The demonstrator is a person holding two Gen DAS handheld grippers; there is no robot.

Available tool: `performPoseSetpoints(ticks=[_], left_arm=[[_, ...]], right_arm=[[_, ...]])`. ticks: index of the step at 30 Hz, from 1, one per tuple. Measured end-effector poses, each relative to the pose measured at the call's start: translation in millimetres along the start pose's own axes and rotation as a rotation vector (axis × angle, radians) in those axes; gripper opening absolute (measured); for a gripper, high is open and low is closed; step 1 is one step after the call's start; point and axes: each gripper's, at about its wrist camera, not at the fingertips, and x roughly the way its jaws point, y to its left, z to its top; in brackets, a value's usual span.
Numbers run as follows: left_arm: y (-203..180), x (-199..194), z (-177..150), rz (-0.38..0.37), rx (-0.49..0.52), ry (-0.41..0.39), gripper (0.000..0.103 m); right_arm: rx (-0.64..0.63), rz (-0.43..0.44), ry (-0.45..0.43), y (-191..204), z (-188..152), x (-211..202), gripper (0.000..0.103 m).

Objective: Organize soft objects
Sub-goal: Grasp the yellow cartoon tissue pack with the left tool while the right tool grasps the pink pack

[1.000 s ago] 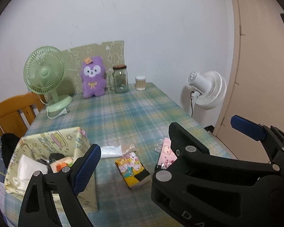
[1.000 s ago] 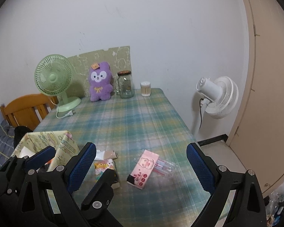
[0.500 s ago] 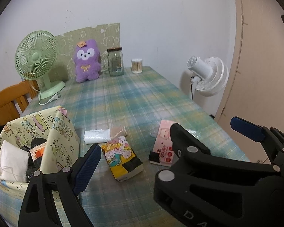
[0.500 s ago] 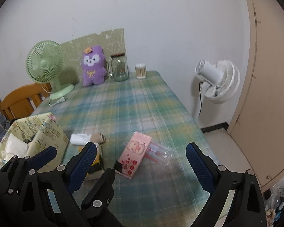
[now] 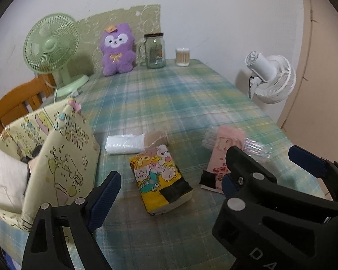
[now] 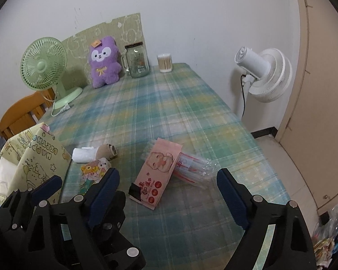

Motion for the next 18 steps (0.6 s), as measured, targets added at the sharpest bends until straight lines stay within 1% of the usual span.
performPoseSetpoints(ticks=[3, 6, 10, 11, 13, 14, 15, 18], left_arm=[[2, 7, -3, -0.003, -0.031, 0.029, 0.092], [2, 15, -5, 0.012, -0.034, 0.050, 0.091], [4, 27, -6, 0.018, -0.044, 0.090, 0.082], [5, 30, -6, 0.013, -0.044, 0.102, 0.077], [5, 36, -6, 0.009, -0.045, 0.119, 0.065], [6, 39, -6, 0.011, -0.046, 0.126, 0.065], [7, 39, -5, 0.006, -0.045, 0.118, 0.060], [6, 39, -4, -0.006, -0.036, 0.109, 0.058]], right_arm=[[0.012, 0.012, 0.019, -1, -1, 8, 0.090], [0.025, 0.014, 0.037, -2, -2, 15, 0.089], [0.030, 0.012, 0.062, -3, -3, 25, 0.086], [0.031, 0.013, 0.068, -3, -3, 27, 0.086], [0.029, 0.012, 0.076, -3, -2, 31, 0.085], [0.029, 0.012, 0.078, -3, -2, 32, 0.084], [0.029, 0.018, 0.081, -2, -1, 34, 0.084], [0.036, 0.023, 0.094, -2, 0, 40, 0.084]])
